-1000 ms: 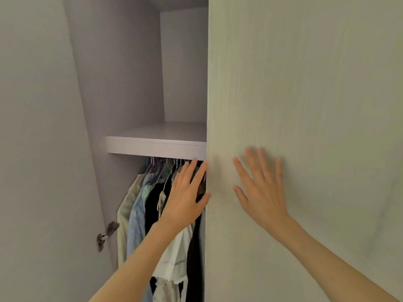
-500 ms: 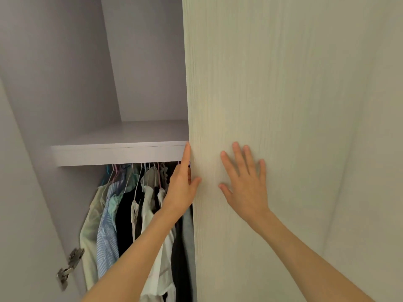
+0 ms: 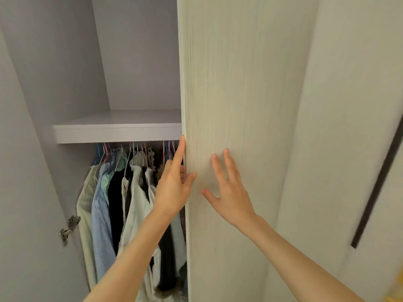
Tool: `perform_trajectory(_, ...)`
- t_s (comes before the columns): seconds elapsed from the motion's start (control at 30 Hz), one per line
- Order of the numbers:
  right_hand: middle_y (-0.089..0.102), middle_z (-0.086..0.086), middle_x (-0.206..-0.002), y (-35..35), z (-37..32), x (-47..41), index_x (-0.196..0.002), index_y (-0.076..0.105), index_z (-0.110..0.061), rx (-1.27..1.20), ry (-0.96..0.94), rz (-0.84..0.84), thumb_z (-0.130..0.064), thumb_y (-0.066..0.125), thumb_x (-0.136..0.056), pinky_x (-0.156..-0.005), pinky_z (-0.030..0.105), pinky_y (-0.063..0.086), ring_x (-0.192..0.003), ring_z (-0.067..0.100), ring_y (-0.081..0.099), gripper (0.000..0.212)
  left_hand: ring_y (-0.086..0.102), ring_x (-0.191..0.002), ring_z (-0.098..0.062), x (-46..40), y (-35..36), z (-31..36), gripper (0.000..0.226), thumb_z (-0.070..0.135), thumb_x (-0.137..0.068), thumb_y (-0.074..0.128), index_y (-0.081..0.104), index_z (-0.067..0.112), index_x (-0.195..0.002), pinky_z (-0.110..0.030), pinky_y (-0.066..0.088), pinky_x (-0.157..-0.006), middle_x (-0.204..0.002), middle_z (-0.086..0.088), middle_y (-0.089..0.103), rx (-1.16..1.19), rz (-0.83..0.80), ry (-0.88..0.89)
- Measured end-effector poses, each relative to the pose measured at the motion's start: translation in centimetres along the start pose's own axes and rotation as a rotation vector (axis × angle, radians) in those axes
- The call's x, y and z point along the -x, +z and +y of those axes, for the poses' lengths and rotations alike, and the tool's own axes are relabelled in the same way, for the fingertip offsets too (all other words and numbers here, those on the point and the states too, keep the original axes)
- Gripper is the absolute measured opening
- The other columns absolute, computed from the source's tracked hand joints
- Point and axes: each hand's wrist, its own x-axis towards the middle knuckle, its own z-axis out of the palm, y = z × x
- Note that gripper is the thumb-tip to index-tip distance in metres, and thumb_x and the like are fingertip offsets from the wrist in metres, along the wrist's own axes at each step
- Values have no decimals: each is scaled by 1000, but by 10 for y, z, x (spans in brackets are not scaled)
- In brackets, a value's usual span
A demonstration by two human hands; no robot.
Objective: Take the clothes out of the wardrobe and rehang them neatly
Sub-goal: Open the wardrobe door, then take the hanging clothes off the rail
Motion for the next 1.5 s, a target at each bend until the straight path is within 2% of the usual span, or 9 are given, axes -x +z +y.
perform_trajectory(0.13,-23,-10,-153,-25,-4,43,-145,-13,-34,-166,37,-29,-44,55,-89,-110,25,19,-144,9,-7,88,56,-79,-15,34,-2,40,94,12,-88,60,-3,71,-126,-29,51,-79,-88,-8,54,31,-50,47)
perform_trajectory(0.37,-6,-13,-156,-57,-4,108,-139,-5,-42,-408,156,-7,-38,63,-85,-106,40,39,-143,6,10,87,59,-83,-5,74,11,105,80,2,-89,56,15,59,-129,-7,43,-81,-84,2,61,177,-135,25)
perform_trajectory(0.53,30,-8,-150,-96,12,150,-141,22,-31,-593,267,118,-14,65,-86,-94,13,45,-135,0,29,72,61,-92,-6,92,37,140,58,-4,-92,45,38,38,-132,-19,51,-86,-101,-4,63,370,-252,40)
perform_trajectory(0.7,54,-15,-123,-136,25,189,-134,43,-28,-557,360,262,0,55,-89,-84,5,44,-108,-6,55,55,57,-92,-4,108,77,183,65,-12,-91,35,31,39,-131,-15,50,-81,-105,-3,49,524,-387,74)
perform_trajectory(0.9,50,-6,-133,-178,56,225,-139,41,-20,-522,514,327,1,52,-91,-88,7,43,-112,3,54,54,50,-115,-11,116,125,217,58,-7,-94,33,32,27,-141,-22,43,-98,-133,1,38,458,-638,143)
perform_trajectory(1.07,37,-5,-146,-205,81,236,-145,29,-21,-432,623,287,-9,53,-93,-91,10,39,-124,9,45,59,14,-140,-3,118,160,230,48,13,-100,36,25,25,-145,-14,19,-109,-154,9,15,396,-845,190)
perform_trajectory(1.23,37,-4,-146,-217,95,238,-144,32,-19,-333,642,264,-17,52,-94,-100,22,36,-127,13,42,53,11,-141,-7,113,181,232,49,19,-101,34,17,22,-147,2,3,-98,-155,5,14,242,-918,272)
perform_trajectory(1.4,39,6,-142,-217,90,239,-138,39,-9,141,466,306,-13,50,-94,-103,16,22,-131,19,36,46,-4,-144,-19,108,180,209,53,26,-100,35,10,28,-147,-30,0,-115,-156,2,8,-79,-843,416)
perform_trajectory(1.5,43,10,-140,-199,73,228,-135,45,-6,277,271,271,-15,52,-92,-105,27,28,-130,21,37,44,-6,-144,-19,112,168,180,55,28,-100,36,9,30,-147,-42,5,-117,-157,2,6,-181,-758,410)
